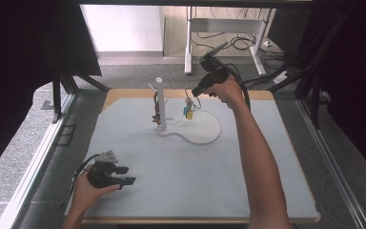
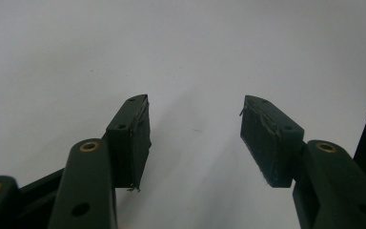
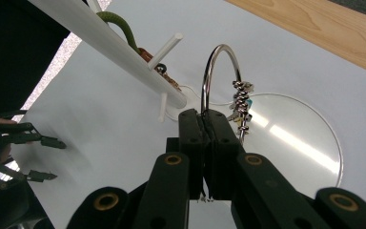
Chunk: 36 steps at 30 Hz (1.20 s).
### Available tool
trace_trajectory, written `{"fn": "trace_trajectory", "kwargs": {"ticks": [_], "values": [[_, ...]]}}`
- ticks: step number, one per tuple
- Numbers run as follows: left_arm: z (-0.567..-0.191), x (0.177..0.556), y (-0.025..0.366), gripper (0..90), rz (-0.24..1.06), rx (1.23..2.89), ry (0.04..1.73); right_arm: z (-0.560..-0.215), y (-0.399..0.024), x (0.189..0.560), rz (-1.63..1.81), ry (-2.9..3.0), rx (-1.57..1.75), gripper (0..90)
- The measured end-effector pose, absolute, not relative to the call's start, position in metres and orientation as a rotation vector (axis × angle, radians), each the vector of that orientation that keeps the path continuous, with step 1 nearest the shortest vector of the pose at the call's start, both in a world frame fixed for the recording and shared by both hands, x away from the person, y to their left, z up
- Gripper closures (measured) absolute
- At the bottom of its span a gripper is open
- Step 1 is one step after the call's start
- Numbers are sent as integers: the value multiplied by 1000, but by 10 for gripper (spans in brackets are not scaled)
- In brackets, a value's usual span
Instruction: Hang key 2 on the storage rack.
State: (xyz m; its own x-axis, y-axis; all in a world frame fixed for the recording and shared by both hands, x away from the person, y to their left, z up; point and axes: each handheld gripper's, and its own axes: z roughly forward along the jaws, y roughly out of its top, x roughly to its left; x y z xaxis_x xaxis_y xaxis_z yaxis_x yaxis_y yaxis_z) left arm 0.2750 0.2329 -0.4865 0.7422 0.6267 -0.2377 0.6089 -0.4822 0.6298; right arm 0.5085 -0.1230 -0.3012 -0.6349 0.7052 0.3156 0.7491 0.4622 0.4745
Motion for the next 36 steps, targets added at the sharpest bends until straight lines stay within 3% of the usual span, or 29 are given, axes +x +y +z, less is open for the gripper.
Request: {"fn": "trace_trajectory", "kwargs": {"ticks": [36], "values": [[-483,274,235,441,27,2205,907,-316,-81,524,-909,-2650,-1266,870]]}}
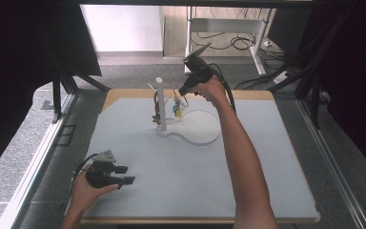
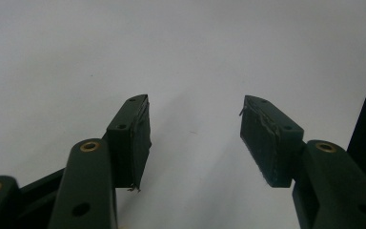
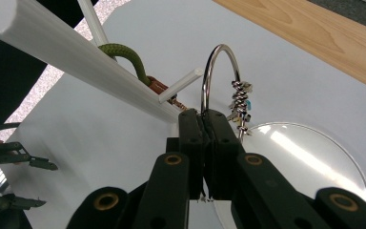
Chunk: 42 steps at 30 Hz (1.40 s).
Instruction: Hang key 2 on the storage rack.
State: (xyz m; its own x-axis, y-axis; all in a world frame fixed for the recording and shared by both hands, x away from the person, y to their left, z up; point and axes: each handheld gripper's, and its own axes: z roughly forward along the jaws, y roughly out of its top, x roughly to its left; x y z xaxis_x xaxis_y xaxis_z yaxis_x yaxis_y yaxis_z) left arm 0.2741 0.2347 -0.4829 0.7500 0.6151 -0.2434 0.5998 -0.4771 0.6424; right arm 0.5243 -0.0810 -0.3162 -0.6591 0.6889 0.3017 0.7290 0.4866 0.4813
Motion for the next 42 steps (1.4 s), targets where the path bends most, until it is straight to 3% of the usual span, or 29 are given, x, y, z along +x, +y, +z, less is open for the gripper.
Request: {"fn": "trace_trajectory", "kwargs": {"ticks": [42], "values": [[-485,275,233,441,25,2213,901,-352,-51,520,-848,-2660,-1174,869]]}}
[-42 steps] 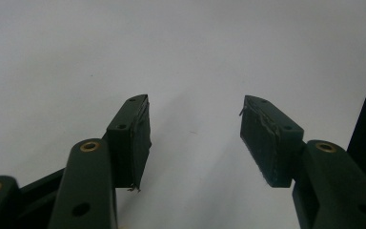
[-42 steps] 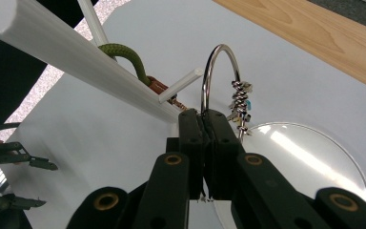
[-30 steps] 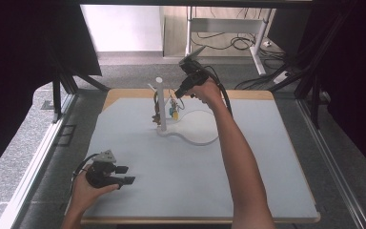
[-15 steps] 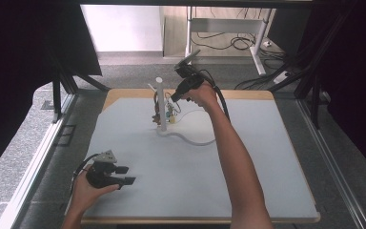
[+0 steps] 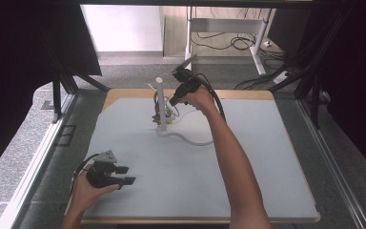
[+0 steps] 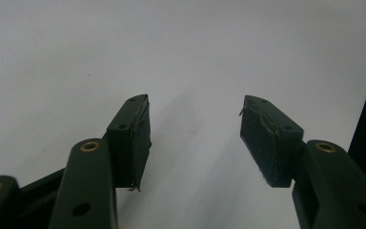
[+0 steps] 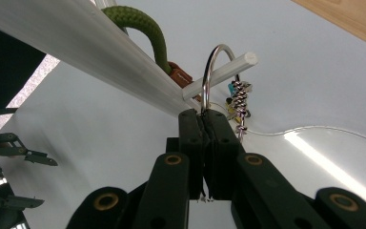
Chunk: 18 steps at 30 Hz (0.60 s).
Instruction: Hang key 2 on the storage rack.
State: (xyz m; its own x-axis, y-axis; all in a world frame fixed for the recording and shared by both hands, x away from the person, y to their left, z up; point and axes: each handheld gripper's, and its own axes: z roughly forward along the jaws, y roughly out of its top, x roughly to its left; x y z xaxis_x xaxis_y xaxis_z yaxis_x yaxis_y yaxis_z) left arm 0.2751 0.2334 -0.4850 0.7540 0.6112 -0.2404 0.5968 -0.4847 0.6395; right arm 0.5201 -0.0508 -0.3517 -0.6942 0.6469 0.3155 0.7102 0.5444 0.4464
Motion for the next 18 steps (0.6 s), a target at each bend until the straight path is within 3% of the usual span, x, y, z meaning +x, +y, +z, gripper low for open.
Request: {"fn": "trace_trajectory", "kwargs": {"ticks": [18], "values": [[-486,276,234,441,29,2215,908,-365,-44,513,-831,-2659,-1134,839]]}}
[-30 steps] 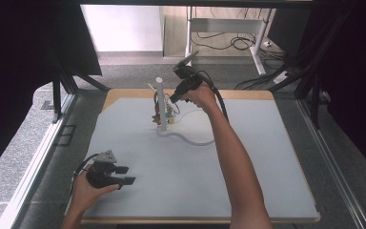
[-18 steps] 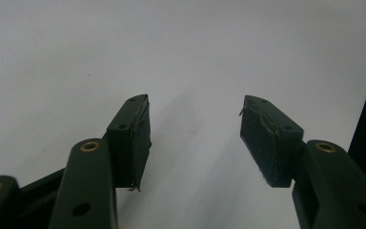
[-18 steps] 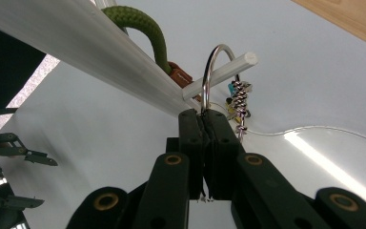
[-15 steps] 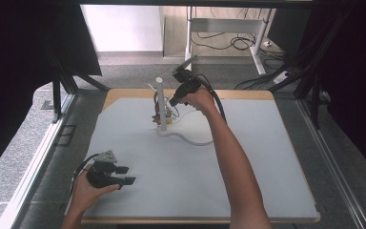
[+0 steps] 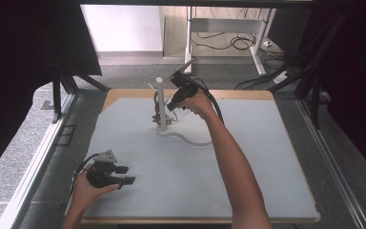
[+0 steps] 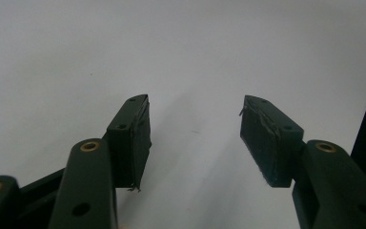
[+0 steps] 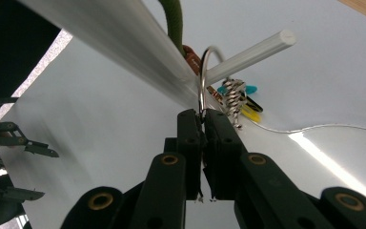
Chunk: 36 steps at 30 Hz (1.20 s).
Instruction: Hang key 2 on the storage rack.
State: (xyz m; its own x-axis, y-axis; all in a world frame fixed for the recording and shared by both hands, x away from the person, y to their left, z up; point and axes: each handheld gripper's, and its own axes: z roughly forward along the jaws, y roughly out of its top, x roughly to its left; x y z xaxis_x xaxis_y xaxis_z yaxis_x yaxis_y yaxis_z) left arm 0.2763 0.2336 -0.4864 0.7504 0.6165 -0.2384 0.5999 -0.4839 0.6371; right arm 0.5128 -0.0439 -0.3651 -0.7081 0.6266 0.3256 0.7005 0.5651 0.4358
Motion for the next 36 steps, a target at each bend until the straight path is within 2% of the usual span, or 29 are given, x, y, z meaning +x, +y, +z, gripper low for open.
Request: {"fn": "trace_trajectory", "kwargs": {"ticks": [5,6,15,27,36], "values": [[-487,277,234,441,27,2217,910,-363,-50,512,-843,-2671,-1152,789],[-487,278,234,441,27,2216,912,-360,-54,510,-846,-2670,-1168,743],[-487,278,230,441,31,2225,915,-343,-88,491,-957,-2709,-1184,552],[-486,281,231,441,41,2227,931,-355,-144,457,-1087,-2741,-1187,516],[-486,282,231,439,40,2241,914,-387,-197,409,-1181,-2760,-1200,513]]}}
